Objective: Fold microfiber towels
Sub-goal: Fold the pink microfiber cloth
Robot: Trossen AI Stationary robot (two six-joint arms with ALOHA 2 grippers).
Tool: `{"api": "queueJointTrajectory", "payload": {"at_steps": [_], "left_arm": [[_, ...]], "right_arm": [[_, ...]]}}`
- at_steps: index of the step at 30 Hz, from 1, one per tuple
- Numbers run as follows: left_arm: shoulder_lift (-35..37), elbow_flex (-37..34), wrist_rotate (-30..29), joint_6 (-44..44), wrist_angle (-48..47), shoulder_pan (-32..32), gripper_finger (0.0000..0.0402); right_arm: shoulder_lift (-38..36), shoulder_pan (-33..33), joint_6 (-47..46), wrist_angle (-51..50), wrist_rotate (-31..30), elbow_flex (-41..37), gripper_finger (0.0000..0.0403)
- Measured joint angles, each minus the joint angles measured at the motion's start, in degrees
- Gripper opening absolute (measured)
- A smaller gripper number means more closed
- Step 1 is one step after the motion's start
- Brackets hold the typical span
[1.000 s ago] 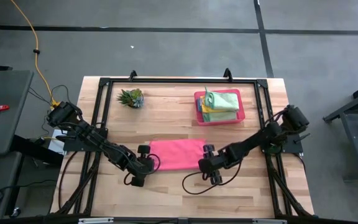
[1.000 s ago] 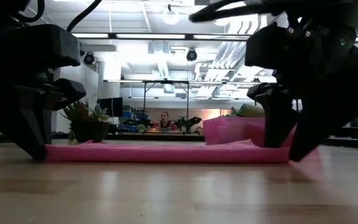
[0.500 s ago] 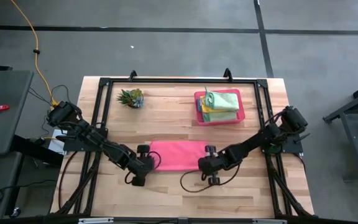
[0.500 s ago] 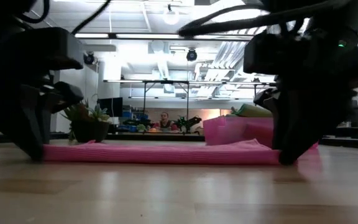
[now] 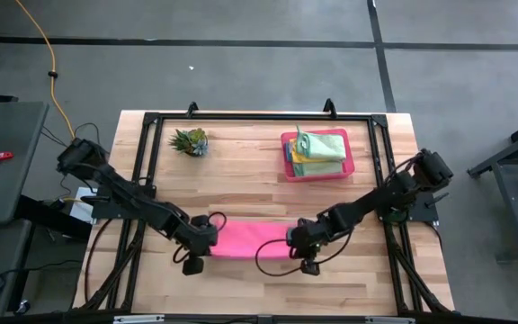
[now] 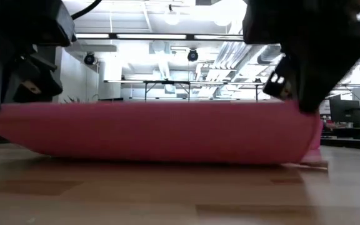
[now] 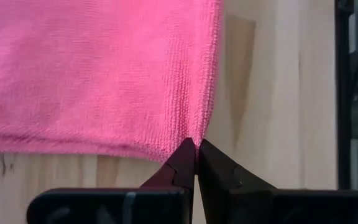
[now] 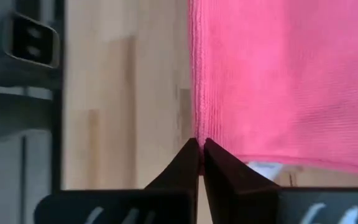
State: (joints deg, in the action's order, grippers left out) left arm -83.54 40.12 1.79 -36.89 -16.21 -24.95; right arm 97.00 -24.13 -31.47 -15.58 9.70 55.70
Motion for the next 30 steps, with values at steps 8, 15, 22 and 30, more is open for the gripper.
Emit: {"api": "queueJointTrajectory", "payload": {"at_steps": [8, 15, 22, 30], "left_arm": [[3.6, 0.0, 0.0, -3.8, -1.8, 2.9, 0.0], [3.8, 0.0, -0.7, -5.1, -2.4, 6.7, 0.0], [3.8, 0.0, -4.3, -6.6, -3.7, 9.2, 0.0], [3.6, 0.0, -8.3, -10.0, -3.9, 9.8, 0.0]], "right_arm": [[-4.2, 3.2, -2.9, -3.1, -2.1, 0.6, 0.0001], [-5.0, 5.6, -4.6, -7.6, -3.6, 0.6, 0.0], [-5.0, 5.7, -8.4, -10.8, -5.0, 0.6, 0.0], [-5.0, 5.7, -13.9, -12.3, -8.0, 0.6, 0.0]]}}
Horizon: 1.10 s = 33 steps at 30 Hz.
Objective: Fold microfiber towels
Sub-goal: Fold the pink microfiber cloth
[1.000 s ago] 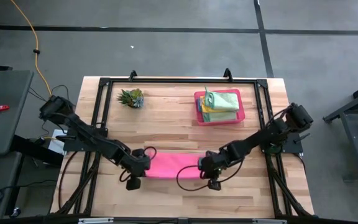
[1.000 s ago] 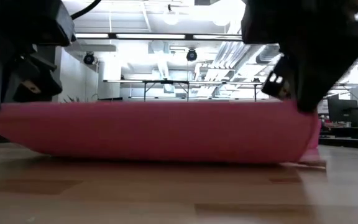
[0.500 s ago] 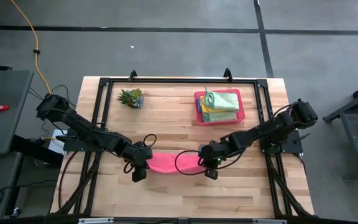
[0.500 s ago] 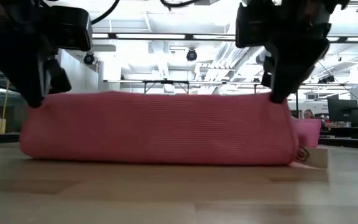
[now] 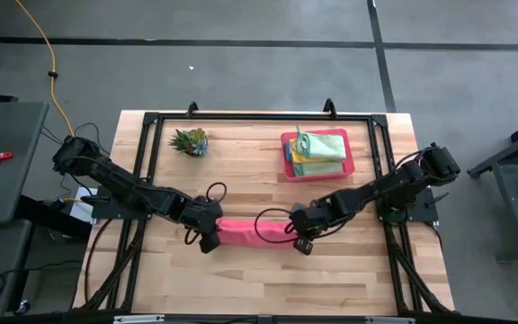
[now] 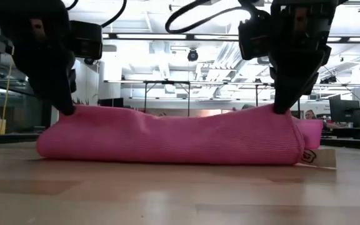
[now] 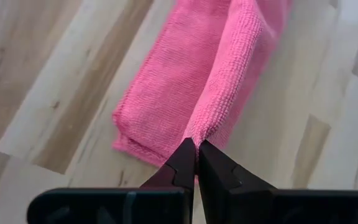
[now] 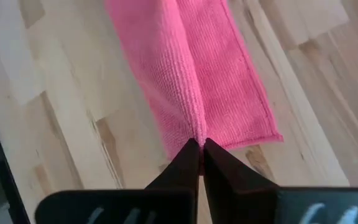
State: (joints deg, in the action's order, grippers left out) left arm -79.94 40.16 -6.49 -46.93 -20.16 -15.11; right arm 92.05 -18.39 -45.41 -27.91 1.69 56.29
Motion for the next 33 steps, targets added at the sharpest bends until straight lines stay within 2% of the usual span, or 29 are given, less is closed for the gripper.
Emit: {"api": "queueJointTrajectory", "payload": {"at_steps": [7, 16, 33], "left_arm": [[0.0, 0.0, -5.0, -2.0, -0.6, -0.1, 0.0], [0.0, 0.0, -6.6, -2.4, -1.2, -0.1, 0.0006], [0.0, 0.0, -8.1, -2.4, -1.3, -0.1, 0.0017]], "right_arm": [[0.0, 0.0, -4.0, -2.5, -2.1, 0.0, 0.0], [0.0, 0.0, -7.2, -2.8, -3.2, 0.0, 0.0], [0.0, 0.0, -7.1, -2.8, -4.7, 0.0, 0.0]]}}
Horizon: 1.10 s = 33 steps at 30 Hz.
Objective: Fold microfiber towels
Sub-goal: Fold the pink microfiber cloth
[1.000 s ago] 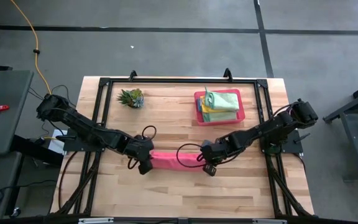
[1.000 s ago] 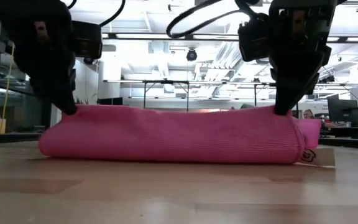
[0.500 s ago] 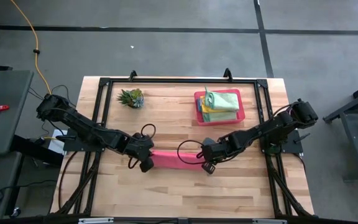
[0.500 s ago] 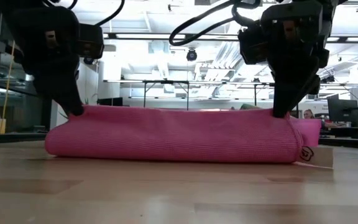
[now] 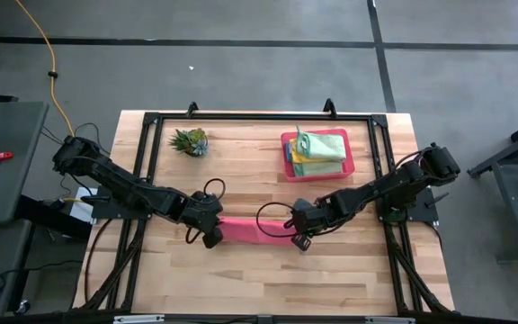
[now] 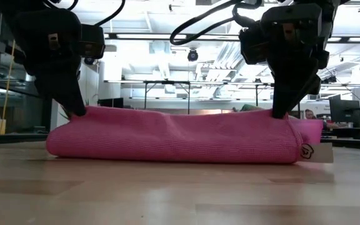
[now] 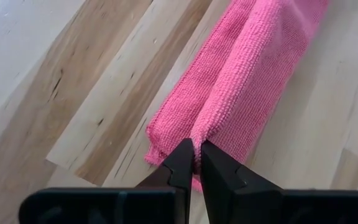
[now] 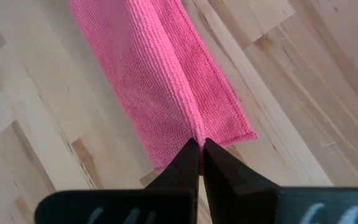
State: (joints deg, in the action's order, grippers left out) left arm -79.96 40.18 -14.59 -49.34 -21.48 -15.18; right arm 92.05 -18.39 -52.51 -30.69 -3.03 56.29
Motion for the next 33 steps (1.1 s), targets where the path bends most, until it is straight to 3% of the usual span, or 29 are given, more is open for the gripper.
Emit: {"api": "queueJointTrajectory", "payload": {"at_steps": [4, 9, 19, 26, 33], "left_arm": [[0.0, 0.0, 0.0, 0.5, -0.5, 0.0, 0.0017], [0.0, 0.0, -1.4, 0.3, -2.8, 0.0, 0.0035], [0.0, 0.0, -3.1, 3.6, -3.3, 0.0, 0.0131], [1.8, 0.0, -3.5, 7.9, -7.9, 3.0, 0.0188], [6.9, 0.0, -2.5, 15.6, -9.9, 5.8, 0.0212]], "right_arm": [[0.0, 0.0, 0.0, 0.0, 0.0, 0.0, 0.0013], [0.0, 0.0, -1.2, -1.5, -2.2, 0.0, 0.0069], [0.0, 0.0, -1.0, -4.0, -3.6, 0.0, 0.0175], [0.0, 0.0, 1.0, -7.5, -3.5, 0.0, 0.0191], [0.0, -1.1, 6.5, -9.9, -3.6, -0.1, 0.0189]]}}
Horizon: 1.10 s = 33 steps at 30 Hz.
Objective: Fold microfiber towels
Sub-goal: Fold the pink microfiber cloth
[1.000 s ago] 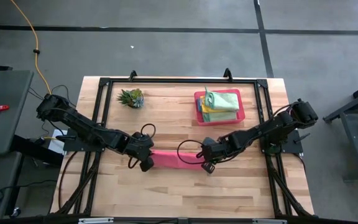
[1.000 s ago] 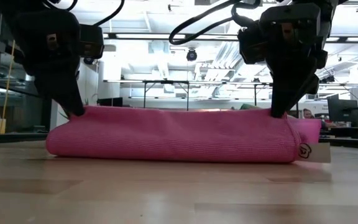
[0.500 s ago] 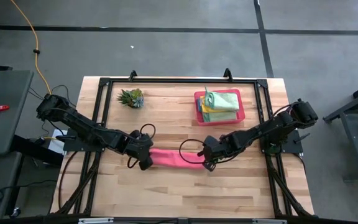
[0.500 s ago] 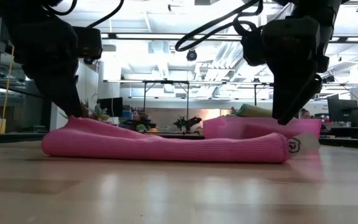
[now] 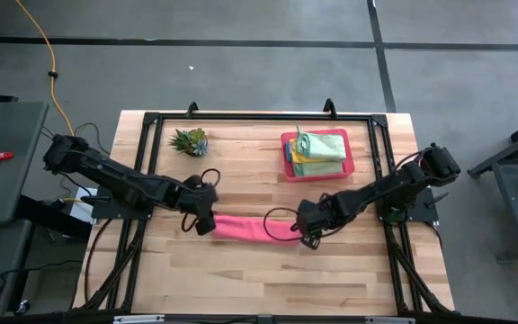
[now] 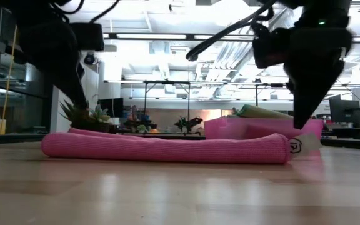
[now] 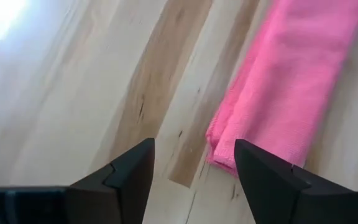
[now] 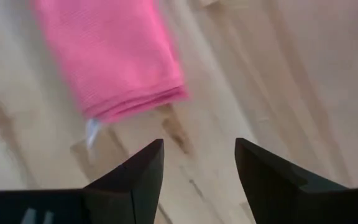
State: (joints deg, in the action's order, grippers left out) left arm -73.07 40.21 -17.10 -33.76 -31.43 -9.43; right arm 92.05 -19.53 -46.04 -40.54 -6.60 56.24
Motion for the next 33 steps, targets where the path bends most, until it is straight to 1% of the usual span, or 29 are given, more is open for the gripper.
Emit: {"api": "queueJointTrajectory", "payload": {"at_steps": [2, 4, 6, 8, 10, 13, 15, 16, 17, 19, 20, 21, 25, 28, 30, 33], "left_arm": [[1.6, -0.3, 0.7, 3.9, 1.2, -0.7, 0.0211], [3.2, -2.0, 2.7, 7.5, 4.8, -2.0, 0.0207], [4.3, -4.8, 5.2, 9.0, 10.5, -3.4, 0.0199], [5.0, -8.1, 6.0, 8.9, 15.8, -4.9, 0.0181], [4.9, -11.1, 5.2, 8.4, 20.0, -6.3, 0.0151], [4.6, -14.7, 3.6, 7.2, 24.7, -7.3, 0.0086], [4.4, -16.4, 3.6, 7.2, 27.5, -7.1, 0.0036], [4.4, -17.2, 3.6, 7.3, 28.9, -7.1, 0.0019], [4.3, -17.9, 3.6, 7.4, 30.5, -7.0, 0.0011], [3.7, -18.7, 3.6, 7.5, 32.8, -6.6, 0.0014], [3.3, -18.8, 3.6, 7.7, 33.1, -6.3, 0.0015], [3.0, -18.9, 3.7, 8.2, 33.1, -6.2, 0.0013], [0.2, -18.9, 5.0, 10.4, 35.4, -5.2, 0.0003], [-2.5, -18.9, 4.7, 11.4, 38.4, -4.4, 0.0002], [-3.8, -18.9, 4.7, 11.4, 39.6, -3.9, 0.0001], [-5.5, -18.8, 4.5, 11.4, 40.9, -3.6, 0.0001]], "right_arm": [[0.0, -1.3, 1.1, 1.2, 0.1, -0.9, 0.0189], [0.0, -2.7, 1.0, 2.5, 0.1, -2.1, 0.0188], [0.0, -4.1, -0.4, 4.8, 0.1, -3.5, 0.0188], [0.0, -5.4, -1.8, 7.0, 0.6, -4.5, 0.0188], [0.0, -6.6, -2.4, 10.0, 0.6, -4.9, 0.0187], [0.0, -7.8, -3.0, 14.8, -1.5, -4.9, 0.0171], [0.0, -8.4, -3.0, 18.8, -2.7, -4.9, 0.0142], [0.0, -8.6, -2.8, 20.3, -3.3, -4.9, 0.0122], [0.1, -8.7, -2.7, 21.6, -3.9, -4.9, 0.0097], [0.2, -8.5, -2.9, 23.6, -4.6, -4.9, 0.004], [0.2, -8.2, -2.9, 24.6, -5.0, -4.9, 0.0021], [0.2, -7.8, -3.0, 25.6, -5.3, -4.9, 0.0012], [0.4, -6.4, -2.9, 26.8, -7.0, -4.9, 0.0019], [1.6, -5.1, -2.7, 26.9, -6.5, -5.1, 0.0004], [2.7, -4.5, -1.9, 29.3, -5.7, -5.1, 0.0006], [4.3, -4.0, -1.8, 30.3, -5.1, -5.0, 0.0004]]}}
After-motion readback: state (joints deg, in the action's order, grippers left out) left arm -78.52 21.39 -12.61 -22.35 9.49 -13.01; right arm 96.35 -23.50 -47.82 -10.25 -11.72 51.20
